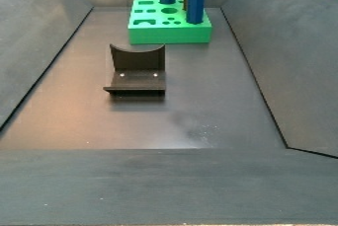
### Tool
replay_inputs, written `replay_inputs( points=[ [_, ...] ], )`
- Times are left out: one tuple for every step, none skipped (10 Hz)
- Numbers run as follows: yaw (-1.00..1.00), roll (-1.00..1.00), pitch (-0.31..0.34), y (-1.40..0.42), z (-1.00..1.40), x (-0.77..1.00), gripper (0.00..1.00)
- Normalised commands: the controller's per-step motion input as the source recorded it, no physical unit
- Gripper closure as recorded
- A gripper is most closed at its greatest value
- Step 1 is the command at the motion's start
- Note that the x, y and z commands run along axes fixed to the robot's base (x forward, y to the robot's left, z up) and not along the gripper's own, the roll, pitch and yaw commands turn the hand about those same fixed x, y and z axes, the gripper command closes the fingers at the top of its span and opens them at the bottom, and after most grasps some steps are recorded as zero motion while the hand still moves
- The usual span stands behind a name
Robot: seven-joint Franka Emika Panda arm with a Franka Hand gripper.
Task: Pick up the hexagon object. Move up. Place the hexagon object on the fixture. Regrasp the hexagon object. Move to above the board. Insert the hexagon object.
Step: Insert the hexagon object.
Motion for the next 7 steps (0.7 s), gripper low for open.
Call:
replay_inputs(
  points=[
    [-0.49,-0.18,-0.089,0.0,-0.55,-0.08,1.0],
    [-0.08,-0.35,-0.173,0.19,-0.41,0.08,1.0],
    [0.0,-0.46,-0.236,0.14,-0.13,0.12,1.0],
    [0.24,-0.33,-0.106,0.0,-0.38,0.06,1.0],
    [0.31,-0.37,-0.076,-0.03,-0.29,0.06,1.0],
    [0.28,-0.29,-0.066,-0.14,-0.33,0.01,1.0],
    [0.3,-0.27,-0.051,-0.15,-0.35,0.02,1.0]
  ],
)
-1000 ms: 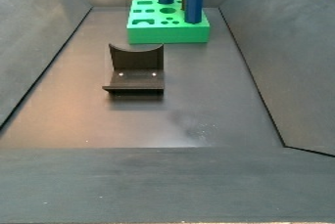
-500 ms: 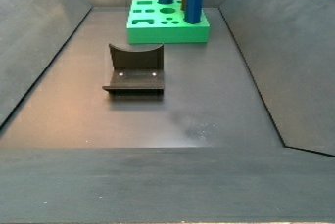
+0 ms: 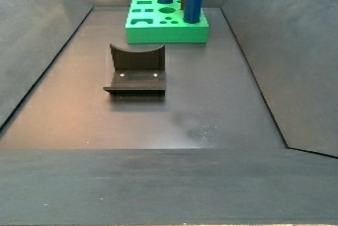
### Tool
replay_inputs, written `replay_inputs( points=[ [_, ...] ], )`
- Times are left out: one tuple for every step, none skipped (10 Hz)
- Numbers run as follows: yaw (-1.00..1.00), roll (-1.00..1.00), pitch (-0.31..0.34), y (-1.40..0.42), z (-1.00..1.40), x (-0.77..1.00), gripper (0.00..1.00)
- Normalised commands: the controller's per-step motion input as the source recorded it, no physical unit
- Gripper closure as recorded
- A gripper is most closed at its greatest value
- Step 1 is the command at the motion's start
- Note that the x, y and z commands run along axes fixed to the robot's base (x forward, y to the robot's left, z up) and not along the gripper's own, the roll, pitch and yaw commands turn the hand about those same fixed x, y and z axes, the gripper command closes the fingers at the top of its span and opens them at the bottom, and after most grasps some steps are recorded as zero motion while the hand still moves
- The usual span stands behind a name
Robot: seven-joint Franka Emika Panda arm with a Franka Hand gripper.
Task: Pick up the hexagon object. Move up. Place the hexagon object on the fixture. Regrasp the hexagon object. Move to above the board. Insert the hexagon object.
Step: Insert the hexagon object.
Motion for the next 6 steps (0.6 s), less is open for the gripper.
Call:
replay_inputs(
  points=[
    [0.07,-0.22,-0.039,0.0,-0.4,0.05,1.0],
    [-0.09,0.05,0.0,-0.09,-0.82,-0.14,1.0],
    [-0.01,-0.05,0.0,0.1,-1.0,-0.12,1.0],
    [0.0,-0.13,0.0,0.2,-0.94,0.0,1.0],
    [0.0,0.0,0.016,0.0,0.0,0.01,1.0],
    [0.0,0.0,0.0,0.0,0.0,0.0,1.0]
  ],
)
